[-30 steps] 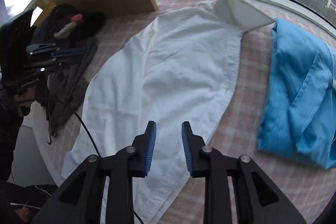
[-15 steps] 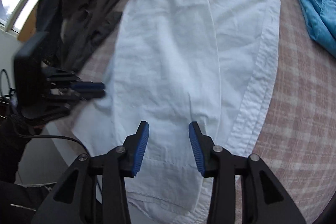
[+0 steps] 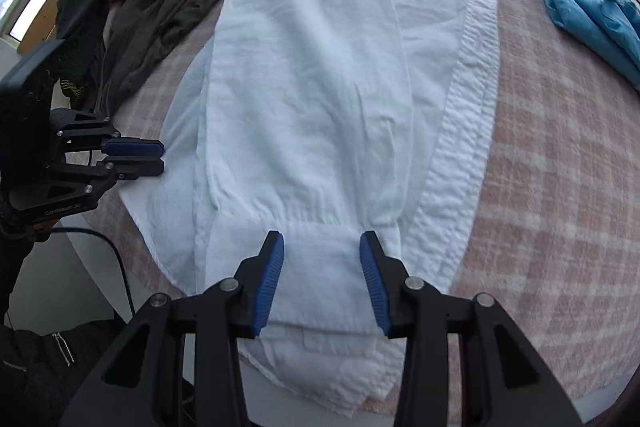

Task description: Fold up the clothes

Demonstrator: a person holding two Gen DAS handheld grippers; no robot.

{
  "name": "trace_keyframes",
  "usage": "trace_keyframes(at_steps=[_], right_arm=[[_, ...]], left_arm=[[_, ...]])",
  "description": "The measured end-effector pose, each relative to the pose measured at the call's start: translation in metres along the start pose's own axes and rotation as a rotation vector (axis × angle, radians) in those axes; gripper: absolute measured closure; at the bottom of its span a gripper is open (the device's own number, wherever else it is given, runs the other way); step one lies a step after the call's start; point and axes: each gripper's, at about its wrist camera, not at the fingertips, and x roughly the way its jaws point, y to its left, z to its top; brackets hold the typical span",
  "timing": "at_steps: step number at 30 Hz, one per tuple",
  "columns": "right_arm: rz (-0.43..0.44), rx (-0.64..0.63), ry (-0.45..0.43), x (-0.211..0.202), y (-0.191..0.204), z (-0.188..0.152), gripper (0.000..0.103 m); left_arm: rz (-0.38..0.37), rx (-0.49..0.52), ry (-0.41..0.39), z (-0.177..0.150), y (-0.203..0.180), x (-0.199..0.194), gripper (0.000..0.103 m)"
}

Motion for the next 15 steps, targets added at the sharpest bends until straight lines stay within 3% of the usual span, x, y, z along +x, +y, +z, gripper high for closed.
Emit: trace_keyframes(at_steps=[3,8,12,15], right_arm=[[-0.063,0.095,-0.060,-0.027,-0.019,-0.031,0.063],[-0.035,0.325,-0.096,-0.034,-0.051,-0.072,0.061],[0.045,0.424,-0.118,-0.023,-0.062,-0.079,0.061],[0.043,0.433,-0.123,-0.016,-0.062,-0.078,0.060]], left_arm=[[-0.006,-0.053,-0.017,-0.012,0.004,-0.021,0.090],[-0.066,-0.154,-0.045,-0.023,0.011,-0.040,0.071],[-0.079,-0.190,-0.034,-0.019,0.015,-0.035,0.069],[-0.108,-0.217,-0.022,-0.014,0.017,-0.027,0.068]])
